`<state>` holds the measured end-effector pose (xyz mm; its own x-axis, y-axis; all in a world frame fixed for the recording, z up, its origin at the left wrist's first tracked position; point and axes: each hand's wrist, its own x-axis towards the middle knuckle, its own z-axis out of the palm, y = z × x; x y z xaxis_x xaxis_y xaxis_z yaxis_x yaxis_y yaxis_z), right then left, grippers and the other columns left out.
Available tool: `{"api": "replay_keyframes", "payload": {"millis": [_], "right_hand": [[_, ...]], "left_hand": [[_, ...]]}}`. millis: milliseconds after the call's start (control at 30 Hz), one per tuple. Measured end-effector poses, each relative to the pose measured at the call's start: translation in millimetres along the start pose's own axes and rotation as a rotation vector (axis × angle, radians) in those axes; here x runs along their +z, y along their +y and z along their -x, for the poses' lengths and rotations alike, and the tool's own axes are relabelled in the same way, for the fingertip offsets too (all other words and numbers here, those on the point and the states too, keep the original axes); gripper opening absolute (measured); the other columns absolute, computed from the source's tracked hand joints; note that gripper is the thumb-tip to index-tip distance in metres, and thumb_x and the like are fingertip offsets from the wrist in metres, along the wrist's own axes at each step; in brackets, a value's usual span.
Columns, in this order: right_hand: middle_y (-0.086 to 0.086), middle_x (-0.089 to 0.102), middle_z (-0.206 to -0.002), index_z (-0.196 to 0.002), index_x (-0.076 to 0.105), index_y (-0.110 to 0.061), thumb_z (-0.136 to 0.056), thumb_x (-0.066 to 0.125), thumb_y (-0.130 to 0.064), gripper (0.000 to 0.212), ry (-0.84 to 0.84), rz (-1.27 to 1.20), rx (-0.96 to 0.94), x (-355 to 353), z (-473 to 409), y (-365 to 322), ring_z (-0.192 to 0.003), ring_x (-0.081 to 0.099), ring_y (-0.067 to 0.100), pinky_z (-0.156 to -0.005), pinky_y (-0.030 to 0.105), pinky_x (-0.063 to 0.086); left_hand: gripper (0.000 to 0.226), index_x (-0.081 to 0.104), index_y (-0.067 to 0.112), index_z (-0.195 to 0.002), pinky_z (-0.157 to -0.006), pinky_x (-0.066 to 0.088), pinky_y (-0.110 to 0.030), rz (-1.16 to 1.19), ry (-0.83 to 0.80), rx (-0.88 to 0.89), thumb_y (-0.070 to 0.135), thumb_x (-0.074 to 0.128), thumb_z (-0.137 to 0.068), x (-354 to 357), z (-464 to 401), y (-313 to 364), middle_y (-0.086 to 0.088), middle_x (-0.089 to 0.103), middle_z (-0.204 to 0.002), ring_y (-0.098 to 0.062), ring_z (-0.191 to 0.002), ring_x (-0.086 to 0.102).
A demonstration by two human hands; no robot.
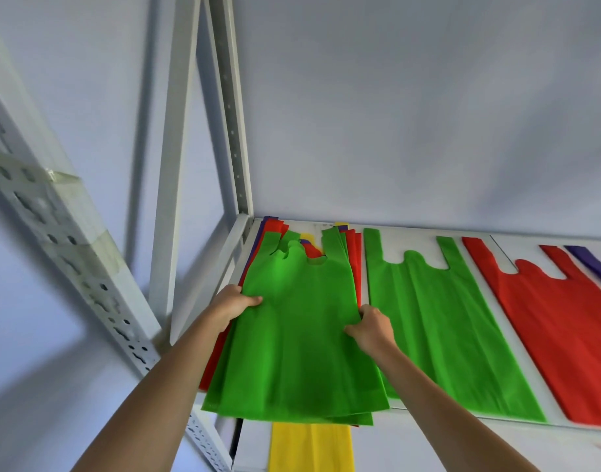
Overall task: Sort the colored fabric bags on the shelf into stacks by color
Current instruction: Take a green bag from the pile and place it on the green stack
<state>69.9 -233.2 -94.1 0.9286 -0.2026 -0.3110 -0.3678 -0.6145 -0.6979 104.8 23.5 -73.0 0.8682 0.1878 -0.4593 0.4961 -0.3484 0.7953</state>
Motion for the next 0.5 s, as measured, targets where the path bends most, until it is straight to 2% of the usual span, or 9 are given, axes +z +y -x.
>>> {"api": "replay_keyframes", "payload": {"millis": [100, 200, 267, 333, 400, 500], "right_hand": [[0.004, 0.051, -0.088, -0.136, 0.035, -0.001, -0.085, 0.066, -0.017, 0.061, -0.005, -0.145, 0.109, 2, 0, -3, -0.052, 0.041, 0.007, -0.045, 0.020, 0.038], [0.001, 0.045, -0.075, -0.139, 0.030, 0.001, -0.087, 0.064, -0.024, 0.067, -0.035, -0.128, 0.162, 3, 2, -4, -0.052, 0.038, 0.006, -0.047, 0.020, 0.038], [0.003, 0.053, -0.083, -0.140, 0.032, 0.000, -0.087, 0.064, -0.023, 0.066, -0.020, -0.116, 0.139, 3, 2, -4, -0.050, 0.038, 0.006, -0.049, 0.019, 0.041], [0.009, 0.060, -0.108, -0.140, 0.036, -0.003, -0.087, 0.064, -0.020, 0.062, 0.014, -0.107, 0.088, 4, 3, -7, -0.050, 0.041, 0.005, -0.045, 0.017, 0.039], [0.012, 0.054, -0.125, -0.136, 0.042, -0.004, -0.086, 0.065, -0.017, 0.057, 0.038, -0.087, 0.022, 7, 6, -10, -0.055, 0.047, 0.008, -0.048, 0.018, 0.043], [0.011, 0.055, -0.119, -0.132, 0.042, -0.006, -0.086, 0.063, -0.013, 0.052, 0.019, -0.110, -0.065, 12, 11, -17, -0.058, 0.048, 0.011, -0.051, 0.020, 0.048]], "left_hand": [[0.033, 0.062, 0.002, -0.110, -0.083, 0.052, -0.034, -0.020, 0.023, 0.014, 0.019, 0.072, -0.084, 2, 2, -2, -0.014, 0.067, -0.108, -0.026, -0.089, 0.064], [0.035, 0.062, 0.002, -0.112, -0.086, 0.052, -0.035, -0.038, 0.049, 0.023, 0.020, 0.072, -0.084, 5, 5, -4, -0.015, 0.067, -0.110, -0.028, -0.093, 0.065], [0.037, 0.062, 0.001, -0.113, -0.086, 0.052, -0.034, -0.040, 0.061, 0.027, 0.020, 0.073, -0.083, 5, 6, -6, -0.015, 0.067, -0.112, -0.028, -0.094, 0.066], [0.037, 0.062, 0.001, -0.113, -0.086, 0.053, -0.035, -0.041, 0.066, 0.030, 0.020, 0.073, -0.083, 5, 8, -6, -0.016, 0.068, -0.112, -0.029, -0.093, 0.066], [0.037, 0.062, 0.002, -0.114, -0.087, 0.053, -0.036, -0.047, 0.069, 0.024, 0.020, 0.072, -0.084, 6, 9, -6, -0.016, 0.068, -0.112, -0.030, -0.096, 0.067], [0.037, 0.062, 0.002, -0.115, -0.087, 0.054, -0.037, -0.037, 0.069, 0.029, 0.020, 0.071, -0.085, 6, 8, -6, -0.016, 0.068, -0.112, -0.031, -0.099, 0.067]]}}
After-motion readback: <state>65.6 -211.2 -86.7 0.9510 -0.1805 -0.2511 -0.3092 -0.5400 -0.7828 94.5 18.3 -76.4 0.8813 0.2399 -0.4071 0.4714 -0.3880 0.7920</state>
